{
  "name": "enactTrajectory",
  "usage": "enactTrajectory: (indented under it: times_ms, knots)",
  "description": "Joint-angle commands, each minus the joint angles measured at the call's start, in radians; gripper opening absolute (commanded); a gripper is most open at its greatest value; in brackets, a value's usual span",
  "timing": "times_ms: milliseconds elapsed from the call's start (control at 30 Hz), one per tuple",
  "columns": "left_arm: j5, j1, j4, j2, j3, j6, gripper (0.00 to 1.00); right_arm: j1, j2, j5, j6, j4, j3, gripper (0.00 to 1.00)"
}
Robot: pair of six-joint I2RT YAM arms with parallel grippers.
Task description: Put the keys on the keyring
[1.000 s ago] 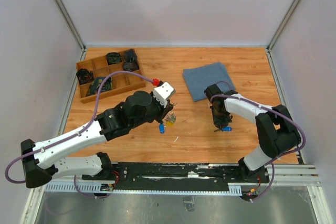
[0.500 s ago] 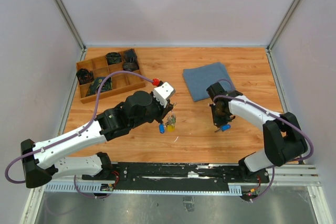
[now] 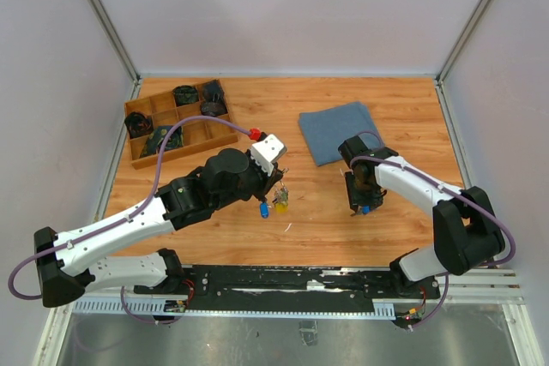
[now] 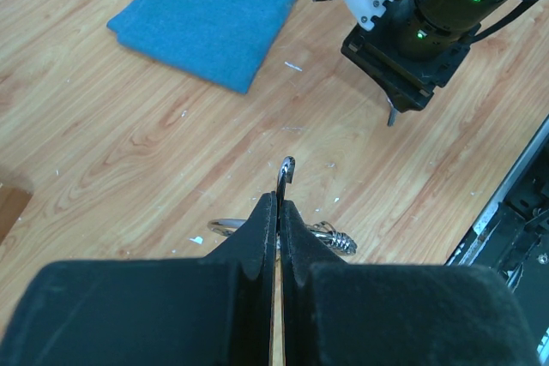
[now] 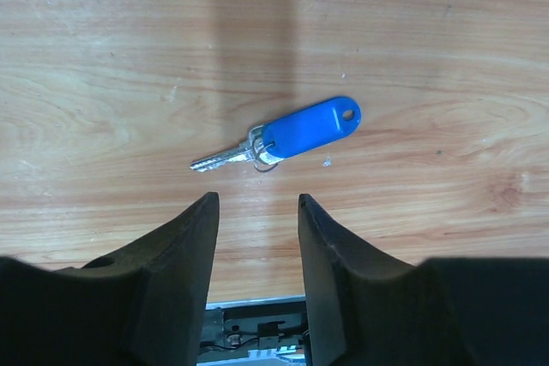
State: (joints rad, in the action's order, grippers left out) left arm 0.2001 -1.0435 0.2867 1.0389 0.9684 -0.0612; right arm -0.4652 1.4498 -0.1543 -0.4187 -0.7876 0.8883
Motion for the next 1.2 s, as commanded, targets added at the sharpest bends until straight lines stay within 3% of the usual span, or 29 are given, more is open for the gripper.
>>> enactTrajectory:
  times_ms: [0, 500, 700, 1167]
  knots:
    - [-0.009, 0.005, -0.035, 0.004, 0.037, -0.009, 0.0, -0.011, -0.003, -0.053, -0.016, -0.057, -0.011, 0.44]
    - [-0.005, 0.006, -0.026, -0.005, 0.036, -0.012, 0.01, -0.001, 0.107, -0.011, 0.031, -0.018, 0.0, 0.36]
    - [-0.009, 0.005, -0.027, -0.002, 0.04, -0.01, 0.01, 0.009, 0.124, -0.011, 0.045, -0.011, -0.003, 0.25]
    - [-0.018, 0.005, -0.032, 0.001, 0.044, -0.011, 0.01, 0.028, 0.154, 0.001, 0.083, 0.018, 0.001, 0.12]
